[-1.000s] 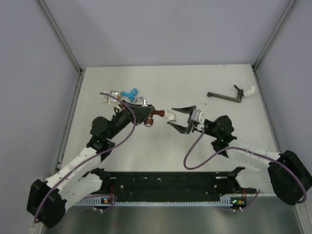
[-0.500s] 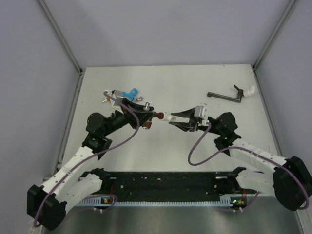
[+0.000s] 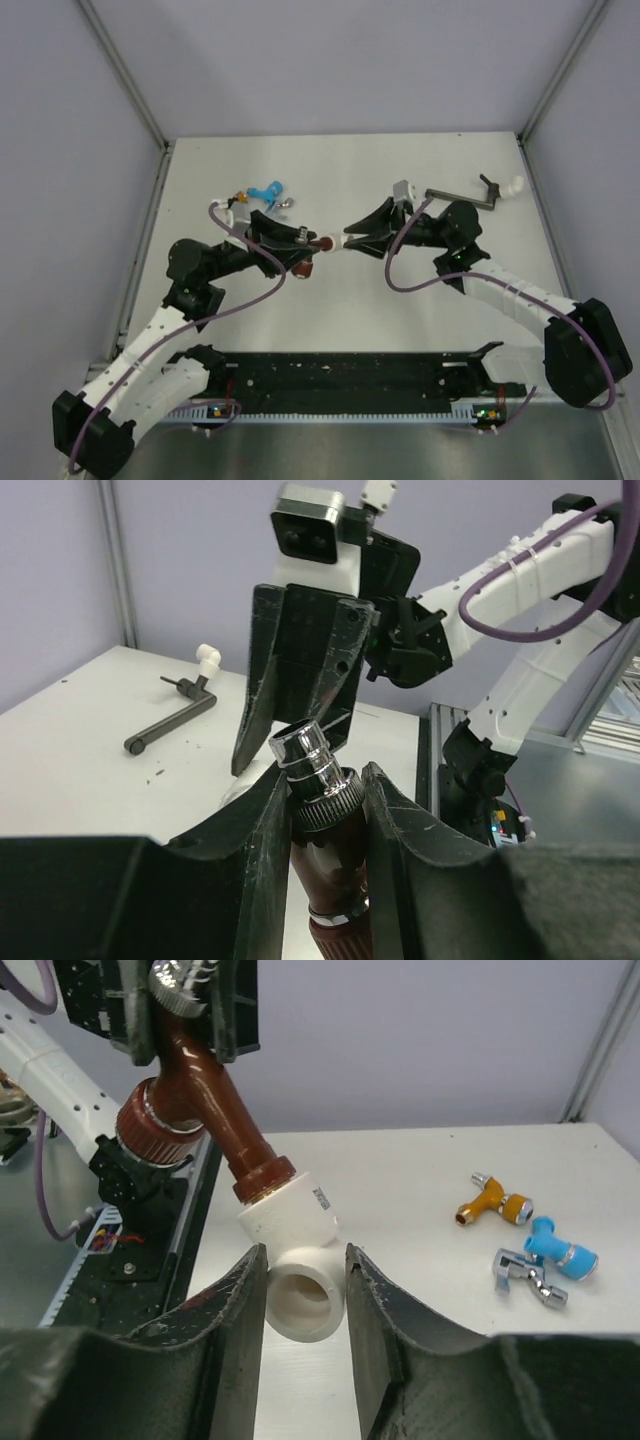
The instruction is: Install the water faucets
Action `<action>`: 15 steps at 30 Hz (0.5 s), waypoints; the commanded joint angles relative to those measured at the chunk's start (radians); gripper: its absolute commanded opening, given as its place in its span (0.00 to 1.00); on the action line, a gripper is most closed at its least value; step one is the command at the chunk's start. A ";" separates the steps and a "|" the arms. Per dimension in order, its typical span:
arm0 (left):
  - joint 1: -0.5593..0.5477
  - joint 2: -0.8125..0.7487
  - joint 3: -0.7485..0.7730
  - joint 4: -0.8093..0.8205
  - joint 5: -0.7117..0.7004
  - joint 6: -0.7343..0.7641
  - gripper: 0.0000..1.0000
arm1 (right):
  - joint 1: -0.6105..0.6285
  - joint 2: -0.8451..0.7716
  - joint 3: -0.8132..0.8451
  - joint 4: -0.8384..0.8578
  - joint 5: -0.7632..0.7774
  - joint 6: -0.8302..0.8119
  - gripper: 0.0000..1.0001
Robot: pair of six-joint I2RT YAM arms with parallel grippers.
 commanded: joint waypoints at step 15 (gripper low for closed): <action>-0.039 -0.023 -0.076 0.141 -0.375 -0.278 0.00 | -0.049 -0.132 -0.230 0.347 0.086 -0.089 0.86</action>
